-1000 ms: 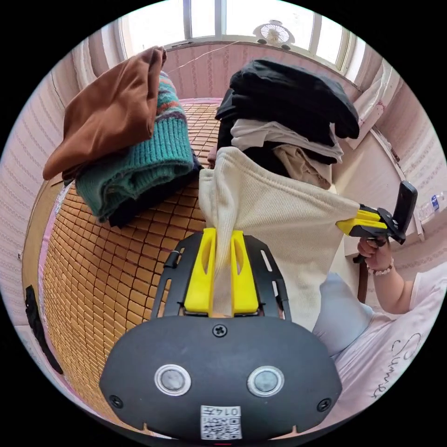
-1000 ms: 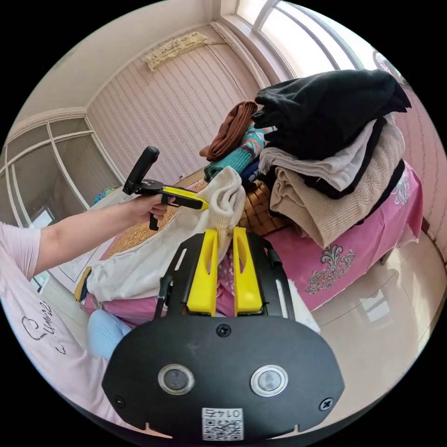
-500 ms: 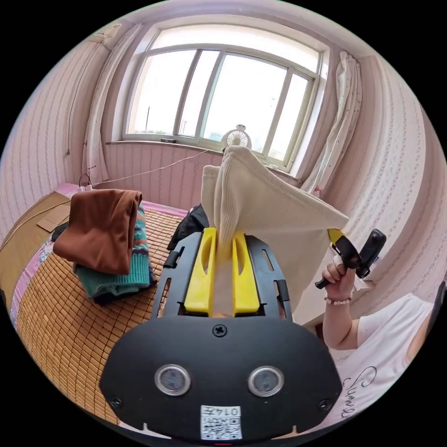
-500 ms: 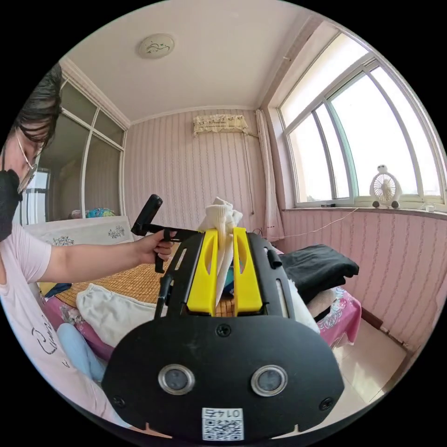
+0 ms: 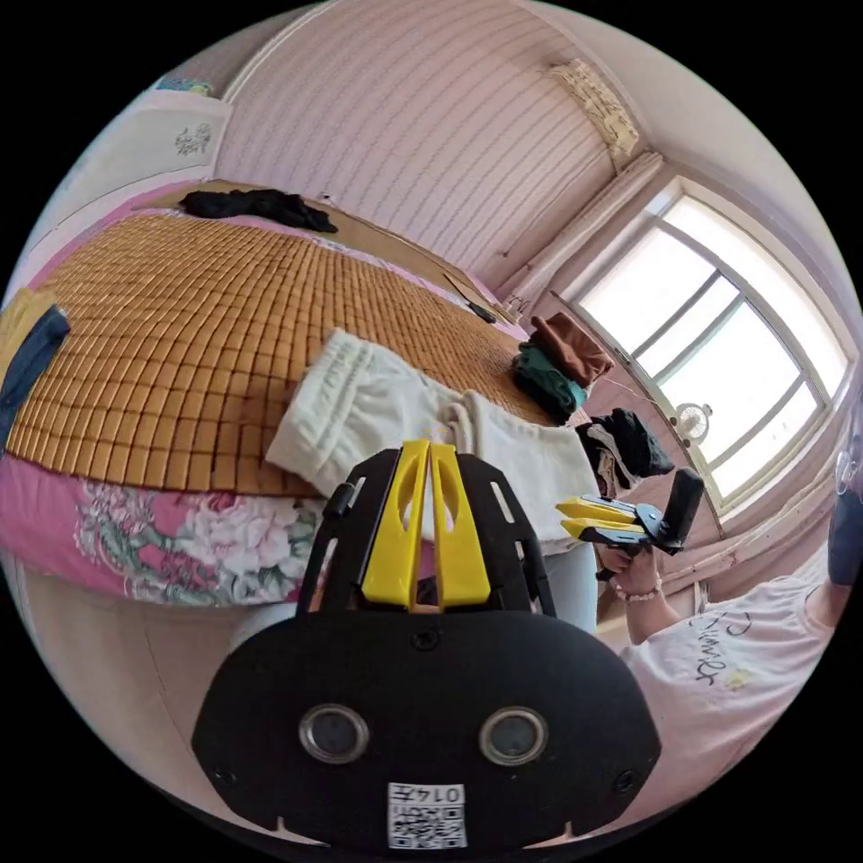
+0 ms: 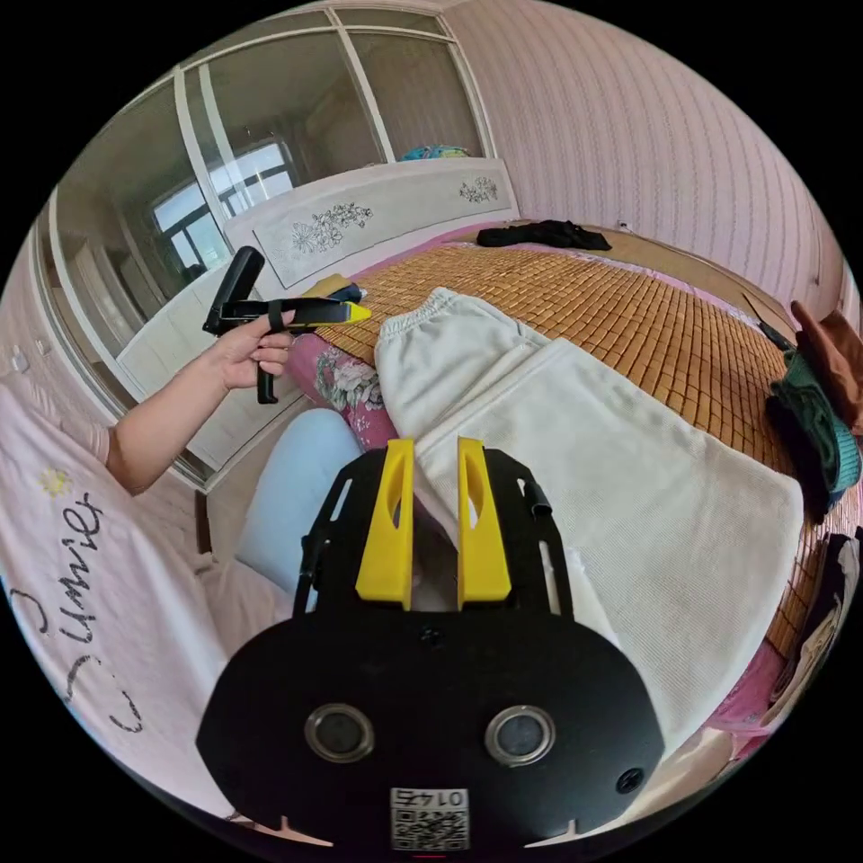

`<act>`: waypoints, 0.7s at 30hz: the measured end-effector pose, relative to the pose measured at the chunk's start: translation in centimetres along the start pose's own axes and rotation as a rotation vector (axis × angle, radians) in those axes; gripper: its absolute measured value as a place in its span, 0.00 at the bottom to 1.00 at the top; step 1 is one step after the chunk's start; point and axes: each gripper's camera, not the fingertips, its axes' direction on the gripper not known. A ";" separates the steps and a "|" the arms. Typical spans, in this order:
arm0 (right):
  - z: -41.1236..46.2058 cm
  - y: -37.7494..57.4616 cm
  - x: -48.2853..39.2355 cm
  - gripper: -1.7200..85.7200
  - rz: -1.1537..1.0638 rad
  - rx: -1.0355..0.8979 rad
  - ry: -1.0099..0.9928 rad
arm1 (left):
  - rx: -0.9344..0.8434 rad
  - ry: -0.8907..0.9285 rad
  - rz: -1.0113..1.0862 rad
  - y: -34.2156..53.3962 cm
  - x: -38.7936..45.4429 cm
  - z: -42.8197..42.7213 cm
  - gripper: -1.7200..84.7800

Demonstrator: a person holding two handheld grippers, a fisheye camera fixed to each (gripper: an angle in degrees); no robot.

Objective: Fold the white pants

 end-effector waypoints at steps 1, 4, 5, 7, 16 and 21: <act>0.5 0.0 -0.2 0.11 0.003 -0.008 -0.008 | 0.000 -0.063 -0.010 2.3 -1.3 -0.9 0.01; 2.1 -0.8 -0.9 0.10 0.004 -0.056 0.014 | -0.007 -0.129 0.000 5.7 -2.1 -1.6 0.01; 2.6 -1.5 -1.0 0.10 0.015 -0.085 0.037 | -0.004 -0.116 0.002 6.1 -1.9 -1.5 0.01; 3.2 -2.8 -1.4 0.11 0.015 -0.106 0.071 | 0.029 -0.012 0.064 6.8 0.3 -0.2 0.02; 6.9 -13.8 -0.2 0.12 -0.026 -0.062 0.405 | -0.123 0.134 0.243 4.5 8.0 8.0 0.13; 11.6 -19.5 4.6 0.19 0.092 -0.143 0.322 | -0.237 0.031 0.336 4.6 8.9 10.3 0.12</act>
